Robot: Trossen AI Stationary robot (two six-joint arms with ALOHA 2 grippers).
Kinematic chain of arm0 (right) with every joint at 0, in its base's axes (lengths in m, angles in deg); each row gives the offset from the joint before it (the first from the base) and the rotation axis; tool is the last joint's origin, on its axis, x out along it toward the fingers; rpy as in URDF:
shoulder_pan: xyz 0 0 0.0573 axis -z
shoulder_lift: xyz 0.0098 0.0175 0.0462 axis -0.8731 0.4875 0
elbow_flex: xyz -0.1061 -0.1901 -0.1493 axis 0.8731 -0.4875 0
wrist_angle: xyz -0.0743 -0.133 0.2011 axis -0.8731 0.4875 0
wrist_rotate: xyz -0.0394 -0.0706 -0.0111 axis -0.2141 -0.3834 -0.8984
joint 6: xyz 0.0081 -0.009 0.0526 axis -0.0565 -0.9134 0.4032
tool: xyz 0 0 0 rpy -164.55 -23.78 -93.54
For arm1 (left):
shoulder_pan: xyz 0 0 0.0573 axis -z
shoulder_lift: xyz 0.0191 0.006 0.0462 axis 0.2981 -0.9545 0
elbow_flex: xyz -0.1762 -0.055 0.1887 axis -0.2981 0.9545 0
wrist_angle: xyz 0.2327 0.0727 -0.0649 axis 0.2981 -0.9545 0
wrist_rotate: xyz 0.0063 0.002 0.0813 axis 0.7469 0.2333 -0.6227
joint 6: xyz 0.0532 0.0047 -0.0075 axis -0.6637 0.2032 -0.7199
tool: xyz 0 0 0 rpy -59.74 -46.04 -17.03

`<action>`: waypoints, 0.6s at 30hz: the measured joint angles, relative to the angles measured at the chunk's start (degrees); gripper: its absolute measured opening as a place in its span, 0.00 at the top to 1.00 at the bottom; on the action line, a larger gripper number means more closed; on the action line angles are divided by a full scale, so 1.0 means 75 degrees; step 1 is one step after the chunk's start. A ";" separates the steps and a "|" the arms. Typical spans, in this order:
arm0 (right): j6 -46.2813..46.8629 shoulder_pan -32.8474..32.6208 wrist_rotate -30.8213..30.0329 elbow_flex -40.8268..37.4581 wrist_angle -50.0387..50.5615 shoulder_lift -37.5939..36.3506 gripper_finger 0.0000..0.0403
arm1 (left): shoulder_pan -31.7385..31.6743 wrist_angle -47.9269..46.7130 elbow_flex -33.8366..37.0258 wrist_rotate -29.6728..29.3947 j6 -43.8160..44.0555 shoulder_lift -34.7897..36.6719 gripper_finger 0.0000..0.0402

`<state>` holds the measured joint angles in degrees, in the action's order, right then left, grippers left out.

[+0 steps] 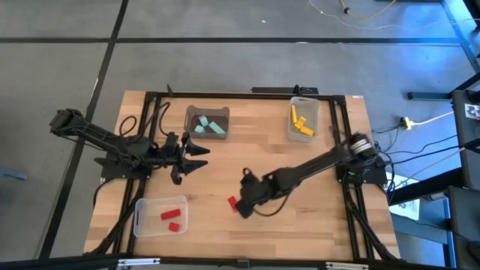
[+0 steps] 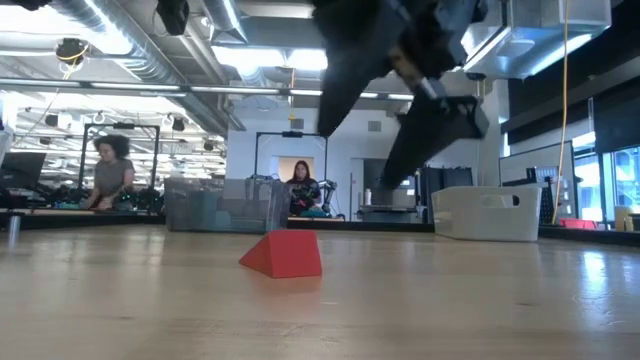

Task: Sort & place blocks by color
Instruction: Put the red block into the white transparent bin

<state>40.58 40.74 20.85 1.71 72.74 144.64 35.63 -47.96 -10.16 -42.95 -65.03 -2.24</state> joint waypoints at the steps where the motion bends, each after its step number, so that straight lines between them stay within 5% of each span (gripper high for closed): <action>1: 0.0079 -0.0046 0.0001 0.0171 -0.0001 0.0232 0.15 | 0.0003 0.0000 0.0000 0.0005 -0.0005 0.0000 0.47; 18: 0.0498 -0.0256 -0.0720 0.2797 0.1244 0.2569 0.15 | 0.0000 0.0000 -0.0003 0.0009 -0.0070 0.0003 0.47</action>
<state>44.32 38.82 15.45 22.69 82.07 163.90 35.63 -47.97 -10.19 -42.88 -65.56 -2.22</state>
